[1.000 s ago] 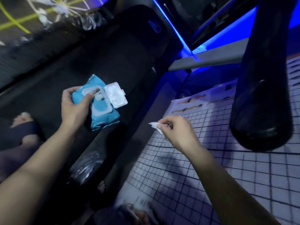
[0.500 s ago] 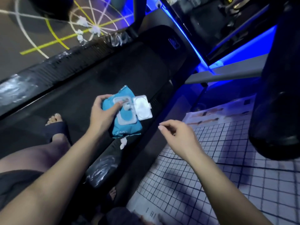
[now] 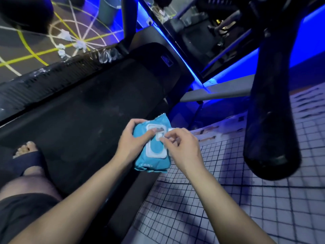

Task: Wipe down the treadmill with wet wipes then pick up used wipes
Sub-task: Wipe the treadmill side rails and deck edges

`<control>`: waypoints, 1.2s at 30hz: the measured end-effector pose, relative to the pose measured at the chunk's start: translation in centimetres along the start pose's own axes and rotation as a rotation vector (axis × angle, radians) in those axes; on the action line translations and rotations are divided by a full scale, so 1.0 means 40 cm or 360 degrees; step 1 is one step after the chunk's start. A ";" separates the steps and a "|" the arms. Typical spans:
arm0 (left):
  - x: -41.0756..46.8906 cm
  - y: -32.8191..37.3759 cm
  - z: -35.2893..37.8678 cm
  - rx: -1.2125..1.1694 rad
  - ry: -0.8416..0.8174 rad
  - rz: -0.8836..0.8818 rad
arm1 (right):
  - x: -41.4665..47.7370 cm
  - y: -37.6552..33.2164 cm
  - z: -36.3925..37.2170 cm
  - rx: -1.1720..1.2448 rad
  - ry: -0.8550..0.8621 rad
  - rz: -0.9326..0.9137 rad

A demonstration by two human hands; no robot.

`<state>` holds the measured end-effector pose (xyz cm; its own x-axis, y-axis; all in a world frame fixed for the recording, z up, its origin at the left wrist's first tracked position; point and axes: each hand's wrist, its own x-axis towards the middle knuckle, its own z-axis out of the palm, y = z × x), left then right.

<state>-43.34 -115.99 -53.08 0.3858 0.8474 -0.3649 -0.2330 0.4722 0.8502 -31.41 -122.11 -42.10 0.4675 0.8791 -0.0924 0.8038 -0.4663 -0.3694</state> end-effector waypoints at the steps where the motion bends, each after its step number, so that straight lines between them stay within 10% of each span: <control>1: 0.000 -0.002 0.004 0.0006 -0.0014 -0.0003 | -0.001 0.003 -0.003 -0.0002 0.0013 0.0004; 15: 0.024 -0.003 0.008 0.0162 0.0128 -0.0056 | 0.015 -0.015 0.077 0.0338 0.0169 0.0215; 31: 0.068 0.043 -0.050 0.0308 0.0224 0.0052 | 0.112 -0.090 -0.022 0.1647 -0.0050 0.0720; 36: 0.068 0.043 -0.053 0.0283 0.0200 0.0028 | 0.091 -0.095 0.039 0.1128 -0.0105 0.0553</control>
<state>-44.56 -112.34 -53.40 0.2660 0.8841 -0.3842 -0.0731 0.4159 0.9065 -33.32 -116.98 -42.48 0.6082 0.7091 -0.3567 0.1796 -0.5606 -0.8084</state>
